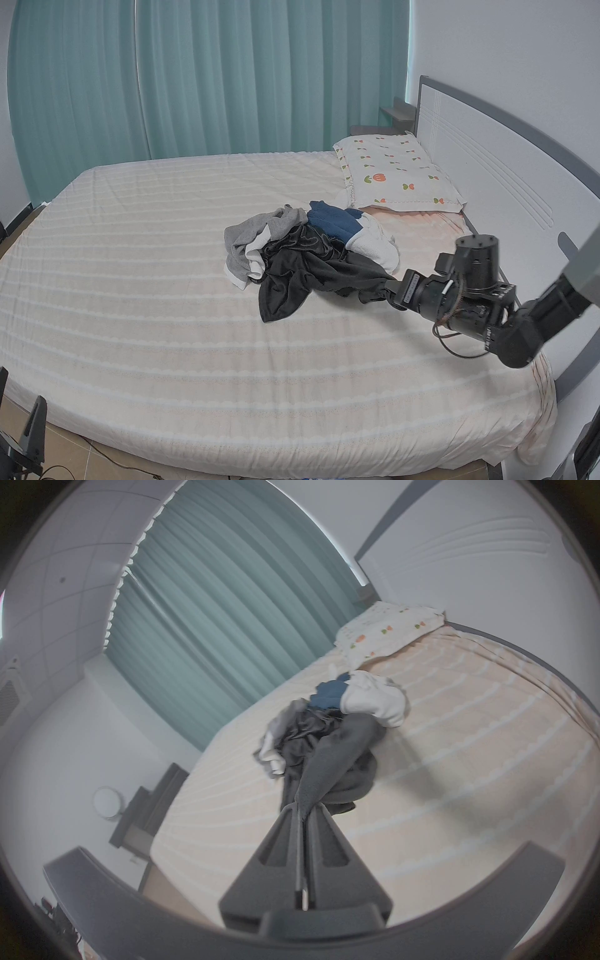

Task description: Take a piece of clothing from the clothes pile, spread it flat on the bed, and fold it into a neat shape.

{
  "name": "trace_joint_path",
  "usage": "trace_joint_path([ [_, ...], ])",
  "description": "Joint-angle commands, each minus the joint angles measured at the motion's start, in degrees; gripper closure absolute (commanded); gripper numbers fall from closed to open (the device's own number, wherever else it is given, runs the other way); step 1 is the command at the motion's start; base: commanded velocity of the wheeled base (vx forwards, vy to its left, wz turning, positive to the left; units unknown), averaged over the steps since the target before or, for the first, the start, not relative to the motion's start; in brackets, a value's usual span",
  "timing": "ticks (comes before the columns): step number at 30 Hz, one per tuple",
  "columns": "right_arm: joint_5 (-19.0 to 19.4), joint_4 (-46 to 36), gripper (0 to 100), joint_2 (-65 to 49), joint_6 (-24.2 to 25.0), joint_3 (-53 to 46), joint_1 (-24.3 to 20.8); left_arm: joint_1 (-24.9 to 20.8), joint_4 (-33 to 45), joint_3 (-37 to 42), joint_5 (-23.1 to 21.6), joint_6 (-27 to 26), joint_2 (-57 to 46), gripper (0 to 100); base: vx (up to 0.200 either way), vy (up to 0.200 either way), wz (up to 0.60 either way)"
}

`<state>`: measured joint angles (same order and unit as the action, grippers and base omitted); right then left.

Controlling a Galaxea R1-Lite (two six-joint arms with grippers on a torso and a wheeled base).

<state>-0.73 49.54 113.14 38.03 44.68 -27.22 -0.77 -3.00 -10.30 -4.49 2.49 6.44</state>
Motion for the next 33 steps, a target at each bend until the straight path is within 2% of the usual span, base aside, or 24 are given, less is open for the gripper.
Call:
trace_joint_path([
  [1, 4.6, 4.6, 100, -26.4, 0.5, -19.2, -8.0, -1.4, -1.2, -10.9, -9.8, -0.6, 20.8, 0, 0.000, 0.000, 0.00],
  [6, 4.9, 3.7, 100, -32.3, 0.4, -22.0, -10.8, -2.7, -0.8, -10.1, -15.4, -3.4, 32.1, 0, 0.000, 0.000, 0.00],
  [8, 4.7, 3.5, 100, -33.6, 0.3, -24.0, -12.5, -5.6, -1.4, -10.2, -15.6, -3.4, 37.0, 0, 0.000, 0.000, 0.00],
  [13, 5.0, 3.4, 100, -38.0, -1.1, -25.9, -12.9, -14.6, -3.7, -10.5, -15.2, -3.0, 48.9, 0, 0.000, 0.000, 0.00],
  [15, 5.0, 3.1, 100, -38.5, -1.3, -26.1, -13.1, -17.4, -6.6, -10.7, -15.1, -2.9, 53.5, 0, 0.000, 0.000, 0.00],
  [16, 5.0, 3.1, 100, -38.5, -1.3, -26.1, -13.1, -17.4, -6.6, -10.7, -15.1, -2.9, 53.5, 0, 0.000, 0.000, 0.00],
  [17, 5.0, 2.3, 100, -39.0, -2.0, -26.7, -13.6, -20.2, -10.8, -10.8, -13.1, -2.4, 58.3, 0, 0.000, 0.000, 0.00],
  [19, 5.0, 1.9, 100, -39.0, -2.2, -26.9, -13.6, -21.4, -12.4, -10.9, -10.8, -1.6, 60.7, 0, 0.000, 0.000, 0.00],
  [20, 5.0, 1.6, 100, -39.5, -2.3, -27.5, -13.5, -24.5, -14.4, -11.1, -6.8, 0.3, 65.6, 0, 0.000, 0.000, 0.00],
  [24, 5.0, 1.6, 100, -39.2, -2.2, -27.3, -13.4, -31.1, -18.7, -13.5, -3.3, 5.6, 75.9, 0, 0.000, 0.000, 0.00],
  [27, 5.1, 1.6, 100, -38.8, -2.3, -27.2, -13.4, -32.7, -22.3, -15.1, -3.2, 8.0, 80.3, 0, 0.000, 0.000, 0.00],
  [28, 5.2, 1.6, 100, -38.6, -2.2, -27.1, -13.4, -33.2, -25.7, -16.4, -3.0, 8.8, 85.5, 0, 0.000, 0.000, 0.00],
  [30, 5.1, 1.7, 100, -38.5, -2.2, -27.1, -13.4, -33.2, -28.4, -17.1, -2.7, 8.7, 89.5, 0, 0.000, 0.000, 0.00],
  [33, 5.1, 1.7, 100, -38.4, -2.2, -27.0, -13.4, -33.2, -36.5, -17.9, -0.3, 8.7, 98.1, 0, 0.000, 0.000, 0.00],
])
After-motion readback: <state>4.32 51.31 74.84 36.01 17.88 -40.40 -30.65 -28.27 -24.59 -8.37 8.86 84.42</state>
